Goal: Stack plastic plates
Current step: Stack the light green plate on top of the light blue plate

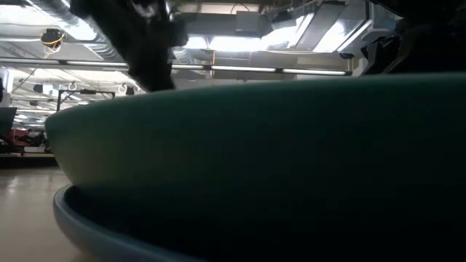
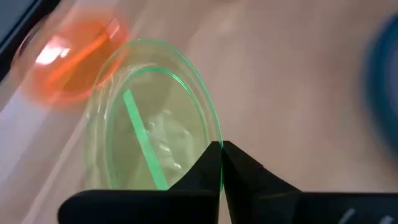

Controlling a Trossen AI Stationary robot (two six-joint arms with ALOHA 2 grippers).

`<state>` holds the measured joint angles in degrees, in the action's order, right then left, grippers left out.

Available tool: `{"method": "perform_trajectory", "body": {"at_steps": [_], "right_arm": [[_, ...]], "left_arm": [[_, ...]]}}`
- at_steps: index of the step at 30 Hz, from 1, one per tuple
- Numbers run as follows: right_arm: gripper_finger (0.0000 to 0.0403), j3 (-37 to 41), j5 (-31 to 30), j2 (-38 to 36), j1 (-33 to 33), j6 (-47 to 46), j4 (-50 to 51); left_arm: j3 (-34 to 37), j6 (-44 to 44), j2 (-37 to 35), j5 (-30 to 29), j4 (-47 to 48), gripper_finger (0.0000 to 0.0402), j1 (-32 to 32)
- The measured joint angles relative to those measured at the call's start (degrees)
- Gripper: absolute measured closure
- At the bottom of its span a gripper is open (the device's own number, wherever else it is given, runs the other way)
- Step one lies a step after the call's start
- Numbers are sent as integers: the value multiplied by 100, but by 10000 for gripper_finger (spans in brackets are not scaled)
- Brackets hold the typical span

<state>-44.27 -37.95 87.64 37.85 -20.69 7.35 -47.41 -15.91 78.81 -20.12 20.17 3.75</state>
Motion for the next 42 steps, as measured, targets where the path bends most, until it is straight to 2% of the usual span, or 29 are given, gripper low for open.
{"method": "perform_trajectory", "body": {"at_steps": [4, 10, 17, 20, 26, 34, 42], "right_arm": [[242, 0, 0, 0, 0, 0, 0], [242, 0, 0, 0, 0, 1, -2], [242, 2, 0, 1, 0, 2, -7], [242, 2, 0, 1, 0, 0, -15], [242, 2, 22, 2, 0, 8, 35], [242, 2, 7, 2, 0, 299, 55], [242, 2, 4, 2, 0, 319, 81]], "left_arm": [[-238, 27, -2, -6, -444, 399, 673], [-246, 263, -2, -13, -1655, 399, 1536], [-248, 464, 161, -48, -2565, 399, 2159], [-248, 645, 461, 25, -3022, 399, 2319], [-248, 812, 1018, 400, -3276, 398, 2556], [-248, 1664, 1650, 699, -4061, 398, 2810], [-248, 1759, 1958, 764, -4207, 398, 2779]]}}
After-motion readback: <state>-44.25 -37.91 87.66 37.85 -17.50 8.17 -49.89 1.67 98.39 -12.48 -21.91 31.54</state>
